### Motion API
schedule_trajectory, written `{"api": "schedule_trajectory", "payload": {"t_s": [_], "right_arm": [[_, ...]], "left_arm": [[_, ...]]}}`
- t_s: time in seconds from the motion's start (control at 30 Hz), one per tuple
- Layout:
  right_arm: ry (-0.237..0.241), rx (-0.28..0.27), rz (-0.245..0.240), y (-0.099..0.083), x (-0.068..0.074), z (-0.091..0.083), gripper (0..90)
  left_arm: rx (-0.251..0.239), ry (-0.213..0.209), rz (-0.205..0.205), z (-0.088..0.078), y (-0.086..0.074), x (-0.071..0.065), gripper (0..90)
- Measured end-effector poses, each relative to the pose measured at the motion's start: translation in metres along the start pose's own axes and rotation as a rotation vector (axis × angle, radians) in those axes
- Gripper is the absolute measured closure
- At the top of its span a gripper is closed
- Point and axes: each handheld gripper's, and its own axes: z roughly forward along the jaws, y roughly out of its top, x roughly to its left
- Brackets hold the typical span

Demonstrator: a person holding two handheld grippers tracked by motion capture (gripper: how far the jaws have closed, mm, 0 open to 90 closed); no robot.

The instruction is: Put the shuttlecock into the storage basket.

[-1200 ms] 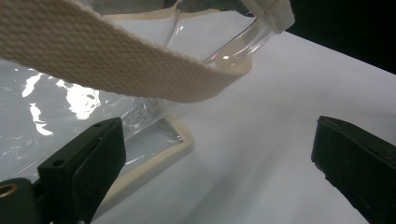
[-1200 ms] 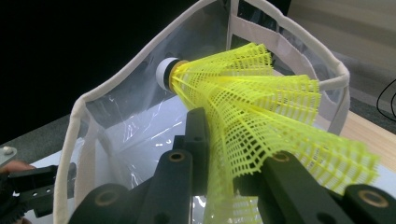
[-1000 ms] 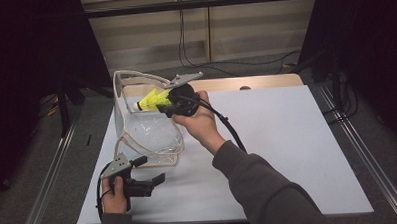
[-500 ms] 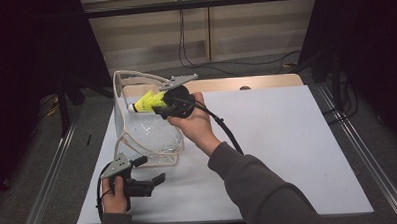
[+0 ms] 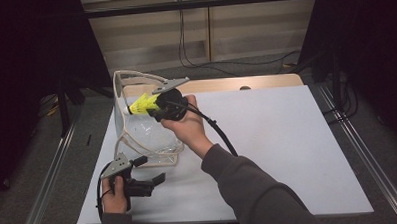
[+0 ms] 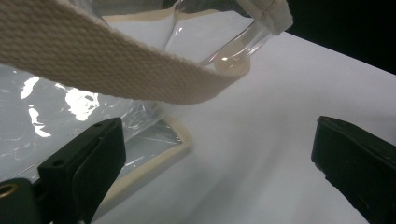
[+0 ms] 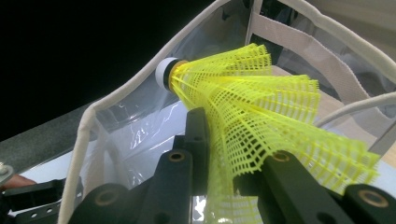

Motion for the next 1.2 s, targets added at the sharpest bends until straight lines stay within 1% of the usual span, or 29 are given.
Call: {"api": "schedule_trajectory", "payload": {"t_s": [0.03, 0.27, 0.33, 0.43, 0.57, 0.63, 0.9, 1.03, 1.2], "right_arm": [[-0.003, 0.002, -0.001, 0.0, 0.0, 0.001, 79.2], [0.002, 0.013, -0.01, -0.001, 0.005, 0.007, 79.1], [0.006, 0.011, -0.001, -0.002, 0.005, 0.009, 79.1], [0.004, 0.015, -0.004, -0.002, 0.006, 0.011, 79.1], [0.004, 0.008, -0.002, -0.002, 0.005, 0.011, 79.1], [0.004, 0.013, -0.009, -0.002, 0.006, 0.012, 79.1], [0.007, 0.015, -0.005, -0.003, 0.006, 0.016, 79.1], [0.002, 0.016, -0.009, -0.004, 0.007, 0.018, 79.1], [-0.002, 0.015, -0.007, -0.004, 0.007, 0.02, 79.1]], "left_arm": [[0.001, -0.024, 0.001, 0.0, 0.0, 0.001, 3.2], [-0.001, -0.026, 0.001, 0.0, 0.0, 0.002, 3.2], [-0.001, -0.025, 0.0, 0.0, 0.0, 0.001, 3.2], [-0.001, -0.025, 0.001, 0.0, 0.0, 0.002, 3.2], [0.001, -0.026, 0.001, 0.0, 0.0, 0.002, 3.2], [-0.001, -0.026, 0.001, 0.0, 0.0, 0.002, 3.2], [-0.001, -0.025, 0.001, -0.001, 0.0, 0.002, 3.2], [-0.004, -0.021, -0.001, -0.001, 0.0, 0.002, 3.2], [-0.002, -0.027, 0.002, 0.0, 0.0, 0.002, 3.2]]}}
